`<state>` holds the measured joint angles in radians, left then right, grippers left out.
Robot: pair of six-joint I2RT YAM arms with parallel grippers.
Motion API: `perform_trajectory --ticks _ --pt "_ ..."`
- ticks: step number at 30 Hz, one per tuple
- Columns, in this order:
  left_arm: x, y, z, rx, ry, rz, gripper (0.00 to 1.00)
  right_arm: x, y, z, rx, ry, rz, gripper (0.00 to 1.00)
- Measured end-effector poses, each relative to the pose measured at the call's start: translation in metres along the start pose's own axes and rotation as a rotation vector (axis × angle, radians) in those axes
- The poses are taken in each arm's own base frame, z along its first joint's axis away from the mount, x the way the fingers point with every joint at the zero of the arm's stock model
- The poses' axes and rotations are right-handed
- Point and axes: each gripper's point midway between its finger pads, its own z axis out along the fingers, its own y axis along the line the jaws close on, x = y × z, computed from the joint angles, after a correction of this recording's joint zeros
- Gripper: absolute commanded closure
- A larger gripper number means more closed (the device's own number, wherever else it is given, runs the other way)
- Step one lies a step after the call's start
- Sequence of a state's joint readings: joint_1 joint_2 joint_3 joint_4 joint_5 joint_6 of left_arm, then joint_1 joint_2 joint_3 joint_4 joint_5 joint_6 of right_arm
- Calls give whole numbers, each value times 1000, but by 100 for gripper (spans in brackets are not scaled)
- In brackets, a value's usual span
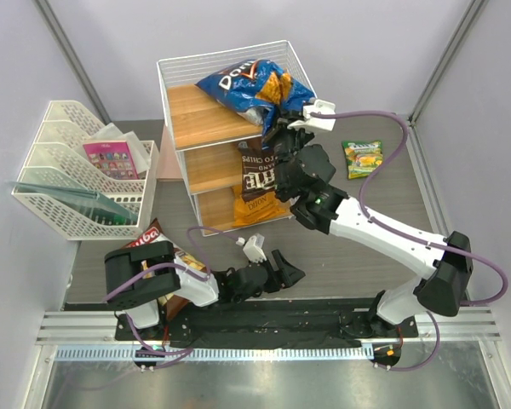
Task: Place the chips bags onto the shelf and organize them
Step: Place the potato chip on the shelf.
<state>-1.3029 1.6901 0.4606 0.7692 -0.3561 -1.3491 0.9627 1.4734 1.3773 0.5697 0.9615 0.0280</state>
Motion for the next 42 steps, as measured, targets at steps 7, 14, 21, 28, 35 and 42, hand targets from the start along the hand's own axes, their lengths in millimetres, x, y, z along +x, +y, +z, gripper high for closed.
perform_trajectory --ticks 7,14,21,28,35,42 --pt "0 0 0 0 1 2 23 -1 7 -20 -142 31 36 99" --pt "1 -1 2 2 4 2 23 -30 12 -39 -258 27 98 52" --pt "4 -5 5 8 17 3 23 -48 15 -46 -311 27 114 27" --pt "6 -5 6 10 21 3 24 -37 28 -45 -354 64 83 48" --pt "6 -5 7 15 23 1 24 -26 36 -43 -377 83 75 81" --pt "8 -7 9 26 27 -3 24 -21 44 -46 -407 108 109 99"
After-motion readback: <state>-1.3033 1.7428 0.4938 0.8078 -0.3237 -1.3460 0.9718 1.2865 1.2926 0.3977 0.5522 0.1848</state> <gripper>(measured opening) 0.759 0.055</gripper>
